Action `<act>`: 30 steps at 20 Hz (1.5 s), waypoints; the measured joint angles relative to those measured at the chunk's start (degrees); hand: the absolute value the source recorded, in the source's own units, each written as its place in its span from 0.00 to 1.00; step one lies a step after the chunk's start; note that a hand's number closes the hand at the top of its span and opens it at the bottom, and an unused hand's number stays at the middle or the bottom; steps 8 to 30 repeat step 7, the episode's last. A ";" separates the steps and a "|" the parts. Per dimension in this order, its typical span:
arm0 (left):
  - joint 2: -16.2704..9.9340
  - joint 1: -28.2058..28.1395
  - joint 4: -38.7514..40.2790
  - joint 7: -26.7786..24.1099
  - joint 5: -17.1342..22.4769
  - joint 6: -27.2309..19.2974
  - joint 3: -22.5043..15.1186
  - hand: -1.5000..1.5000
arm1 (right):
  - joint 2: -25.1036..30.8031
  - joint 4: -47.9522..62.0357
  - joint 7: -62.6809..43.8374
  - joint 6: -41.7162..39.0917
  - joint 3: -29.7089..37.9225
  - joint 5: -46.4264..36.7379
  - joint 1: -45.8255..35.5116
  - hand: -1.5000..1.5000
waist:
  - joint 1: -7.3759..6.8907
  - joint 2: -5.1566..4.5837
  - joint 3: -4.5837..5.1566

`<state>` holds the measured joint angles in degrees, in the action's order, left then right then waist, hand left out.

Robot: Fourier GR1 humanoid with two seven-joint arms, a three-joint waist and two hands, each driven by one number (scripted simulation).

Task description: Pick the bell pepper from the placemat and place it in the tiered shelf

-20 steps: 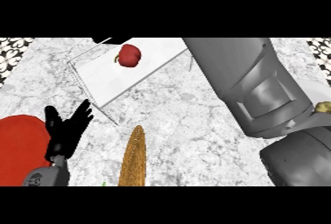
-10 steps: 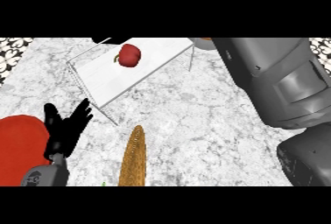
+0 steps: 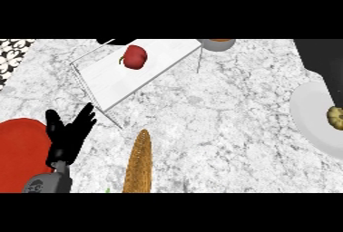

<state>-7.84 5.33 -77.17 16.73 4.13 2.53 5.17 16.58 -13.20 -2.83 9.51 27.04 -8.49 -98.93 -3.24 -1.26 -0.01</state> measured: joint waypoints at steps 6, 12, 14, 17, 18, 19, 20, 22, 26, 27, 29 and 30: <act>0.02 0.80 0.36 0.31 0.01 -0.01 0.05 0.50 | 7.20 1.11 0.01 -6.70 2.02 1.78 3.02 0.00 | -0.19 -0.24 -0.05; 0.33 1.12 0.46 0.46 -0.16 -0.27 -0.17 0.50 | 8.21 1.18 0.47 -8.01 2.21 1.97 3.57 0.00 | -0.26 -0.31 -0.05; 0.33 1.12 0.46 0.46 -0.16 -0.27 -0.17 0.50 | 8.21 1.18 0.47 -8.01 2.21 1.97 3.57 0.00 | -0.26 -0.31 -0.05; 0.33 1.12 0.46 0.46 -0.16 -0.27 -0.17 0.50 | 8.21 1.18 0.47 -8.01 2.21 1.97 3.57 0.00 | -0.26 -0.31 -0.05; 0.33 1.12 0.46 0.46 -0.16 -0.27 -0.17 0.50 | 8.21 1.18 0.47 -8.01 2.21 1.97 3.57 0.00 | -0.26 -0.31 -0.05; 0.33 1.12 0.46 0.46 -0.16 -0.27 -0.17 0.50 | 8.21 1.18 0.47 -8.01 2.21 1.97 3.57 0.00 | -0.26 -0.31 -0.05; 0.33 1.12 0.46 0.46 -0.16 -0.27 -0.17 0.50 | 8.21 1.18 0.47 -8.01 2.21 1.97 3.57 0.00 | -0.26 -0.31 -0.05; 0.33 1.12 0.46 0.46 -0.16 -0.27 -0.17 0.50 | 8.21 1.18 0.47 -8.01 2.21 1.97 3.57 0.00 | -0.26 -0.31 -0.05; 0.33 1.12 0.46 0.46 -0.16 -0.27 -0.17 0.50 | 8.21 1.18 0.47 -8.01 2.21 1.97 3.57 0.00 | -0.26 -0.31 -0.05; 0.33 1.12 0.46 0.46 -0.16 -0.27 -0.17 0.50 | 8.21 1.18 0.47 -8.01 2.21 1.97 3.57 0.00 | -0.26 -0.31 -0.05; 0.33 1.12 0.46 0.46 -0.16 -0.27 -0.17 0.50 | 8.21 1.18 0.47 -8.01 2.21 1.97 3.57 0.00 | -0.26 -0.31 -0.05; 0.33 1.12 0.46 0.46 -0.16 -0.27 -0.17 0.50 | 8.21 1.18 0.47 -8.01 2.21 1.97 3.57 0.00 | -0.26 -0.31 -0.05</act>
